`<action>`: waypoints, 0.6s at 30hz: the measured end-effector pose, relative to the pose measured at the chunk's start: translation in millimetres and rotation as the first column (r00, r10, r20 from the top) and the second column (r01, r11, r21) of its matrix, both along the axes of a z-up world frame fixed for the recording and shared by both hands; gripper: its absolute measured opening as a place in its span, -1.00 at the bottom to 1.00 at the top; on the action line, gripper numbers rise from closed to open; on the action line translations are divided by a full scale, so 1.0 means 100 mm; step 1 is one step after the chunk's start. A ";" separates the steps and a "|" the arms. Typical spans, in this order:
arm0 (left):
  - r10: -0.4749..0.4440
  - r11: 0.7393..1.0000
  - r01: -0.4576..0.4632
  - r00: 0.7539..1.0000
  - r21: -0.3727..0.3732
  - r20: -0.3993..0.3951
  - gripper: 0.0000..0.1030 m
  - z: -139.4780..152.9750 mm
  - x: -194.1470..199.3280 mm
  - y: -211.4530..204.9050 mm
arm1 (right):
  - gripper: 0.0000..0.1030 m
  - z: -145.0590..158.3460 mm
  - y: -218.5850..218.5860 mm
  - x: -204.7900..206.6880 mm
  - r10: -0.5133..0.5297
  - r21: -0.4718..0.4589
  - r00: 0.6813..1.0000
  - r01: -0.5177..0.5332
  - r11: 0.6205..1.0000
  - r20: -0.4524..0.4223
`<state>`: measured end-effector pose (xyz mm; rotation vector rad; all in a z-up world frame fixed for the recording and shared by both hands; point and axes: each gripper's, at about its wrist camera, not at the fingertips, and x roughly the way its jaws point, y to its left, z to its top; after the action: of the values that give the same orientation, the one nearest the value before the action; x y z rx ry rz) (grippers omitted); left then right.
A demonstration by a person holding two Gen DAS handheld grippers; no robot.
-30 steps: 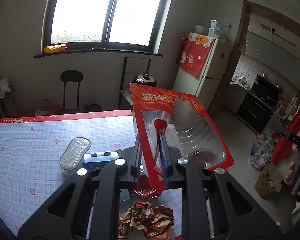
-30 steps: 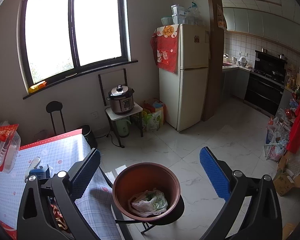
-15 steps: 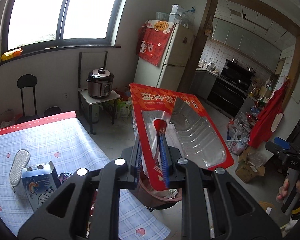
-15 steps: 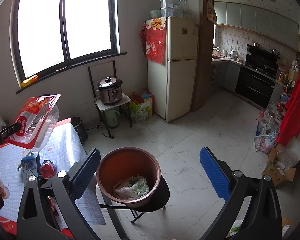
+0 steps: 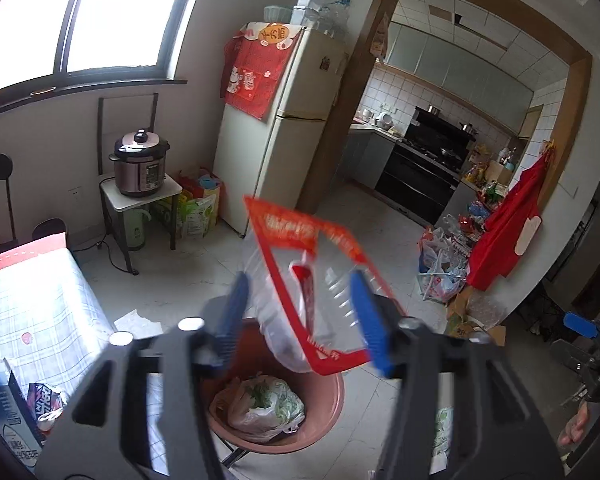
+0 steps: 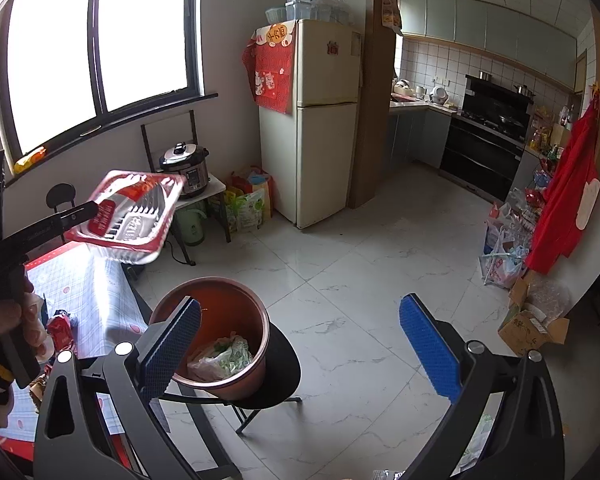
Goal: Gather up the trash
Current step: 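Carry the red tray over the brown bucket and open the left gripper, then move both tools back toward the remaining trash on the table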
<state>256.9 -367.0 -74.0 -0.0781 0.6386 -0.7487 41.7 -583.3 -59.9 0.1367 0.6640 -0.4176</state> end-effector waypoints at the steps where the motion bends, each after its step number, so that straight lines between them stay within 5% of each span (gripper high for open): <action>1: -0.001 1.000 0.001 1.000 -0.006 0.029 0.72 0.03 -0.02 0.02 | 0.89 -0.01 0.00 -0.01 -0.001 0.001 1.000 0.001 1.000 -0.001; 5: 0.012 1.000 -0.012 0.998 0.006 0.068 0.89 0.19 -0.08 0.21 | 0.89 0.03 0.04 0.03 0.008 0.003 1.000 -0.008 1.000 0.013; 11: 0.137 0.990 -0.141 0.986 0.032 0.090 0.89 0.45 -0.19 0.91 | 0.89 0.09 0.30 0.22 0.081 0.002 0.996 -0.081 0.997 0.040; 18: 0.316 0.946 -0.321 0.944 0.047 0.099 0.89 0.61 -0.39 1.97 | 0.89 0.15 0.85 0.51 0.209 0.017 0.976 -0.210 0.977 0.065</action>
<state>217.8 -169.6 -13.2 -0.0874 0.5454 -0.4159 92.6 -498.4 -45.0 0.1005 0.6142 -0.2013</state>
